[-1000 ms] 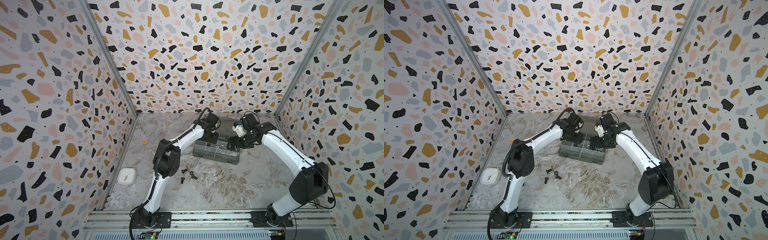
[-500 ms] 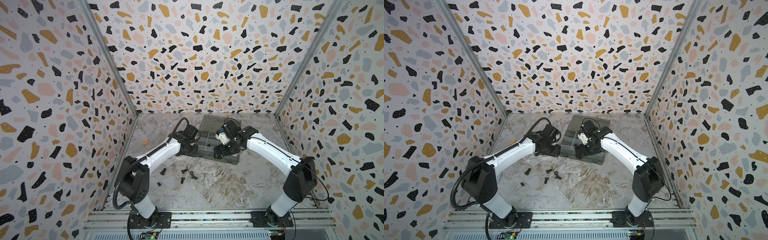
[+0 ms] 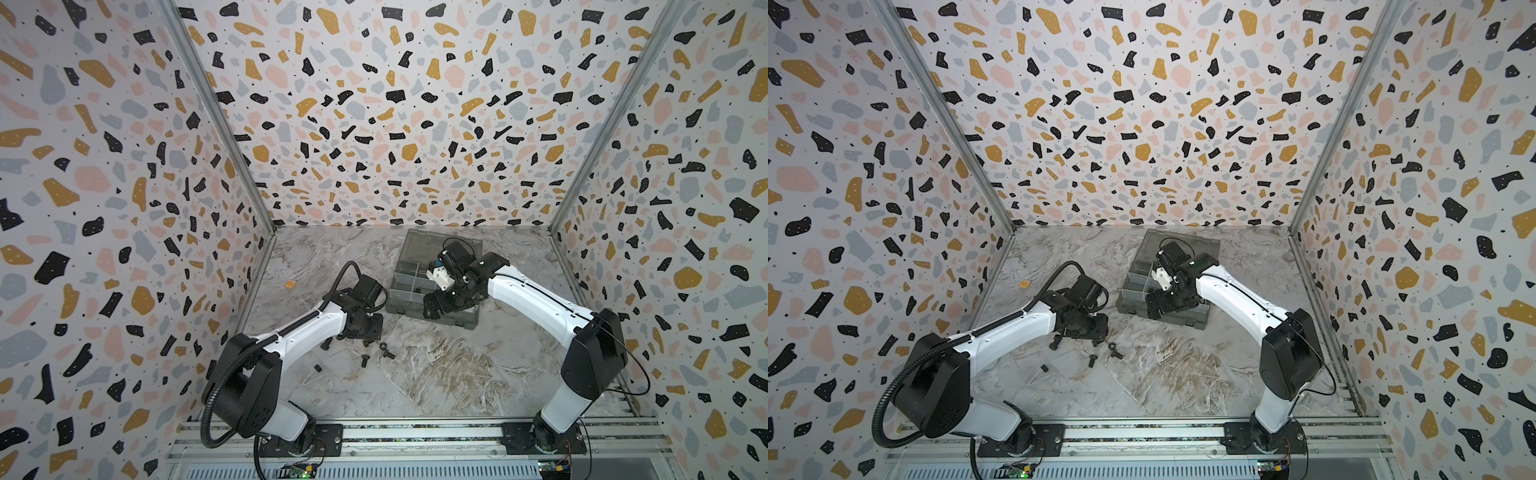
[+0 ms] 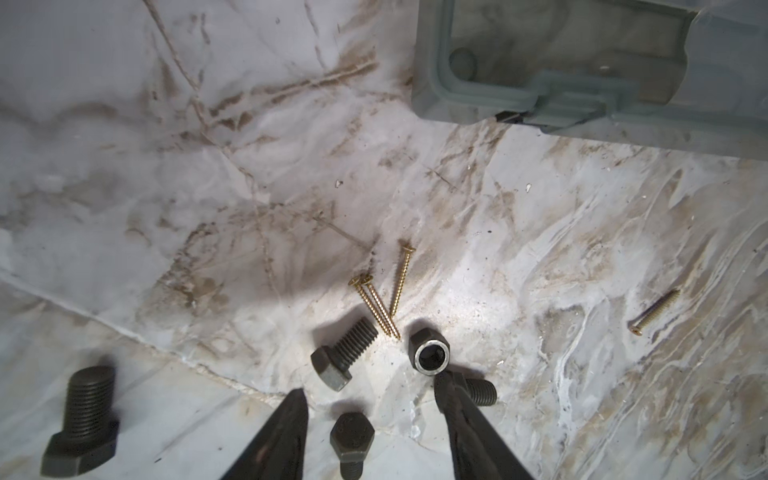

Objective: Sort the screws and nuts into containers
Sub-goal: 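Move the left gripper back over the black bolts and brass screws, then lower the left gripper onto a black nut beside the bolts and grasp it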

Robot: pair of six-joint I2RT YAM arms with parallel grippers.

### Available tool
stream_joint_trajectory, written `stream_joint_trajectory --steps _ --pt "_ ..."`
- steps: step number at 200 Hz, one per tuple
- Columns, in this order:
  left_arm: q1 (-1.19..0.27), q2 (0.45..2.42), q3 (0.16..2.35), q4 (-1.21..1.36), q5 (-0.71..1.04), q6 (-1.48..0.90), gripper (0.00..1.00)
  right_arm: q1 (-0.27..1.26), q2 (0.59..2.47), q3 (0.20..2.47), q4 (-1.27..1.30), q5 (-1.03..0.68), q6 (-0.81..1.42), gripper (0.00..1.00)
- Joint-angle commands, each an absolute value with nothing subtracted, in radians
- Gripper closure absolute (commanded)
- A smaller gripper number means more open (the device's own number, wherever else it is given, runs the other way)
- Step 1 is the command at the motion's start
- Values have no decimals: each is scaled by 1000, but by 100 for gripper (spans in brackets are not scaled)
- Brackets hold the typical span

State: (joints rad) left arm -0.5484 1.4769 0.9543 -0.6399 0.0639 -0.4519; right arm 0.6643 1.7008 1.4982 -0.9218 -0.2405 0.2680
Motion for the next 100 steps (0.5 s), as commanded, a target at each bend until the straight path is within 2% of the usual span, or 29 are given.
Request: stream_joint_trajectory --steps 1,48,100 --pt "-584 1489 946 -592 97 -489 46 670 1675 1516 -960 -222 272 7" --pt "-667 1564 965 -574 98 -517 50 658 1626 1463 -959 -207 277 7" --pt "-678 1596 972 -596 57 -508 52 613 1560 1392 -939 -214 283 7"
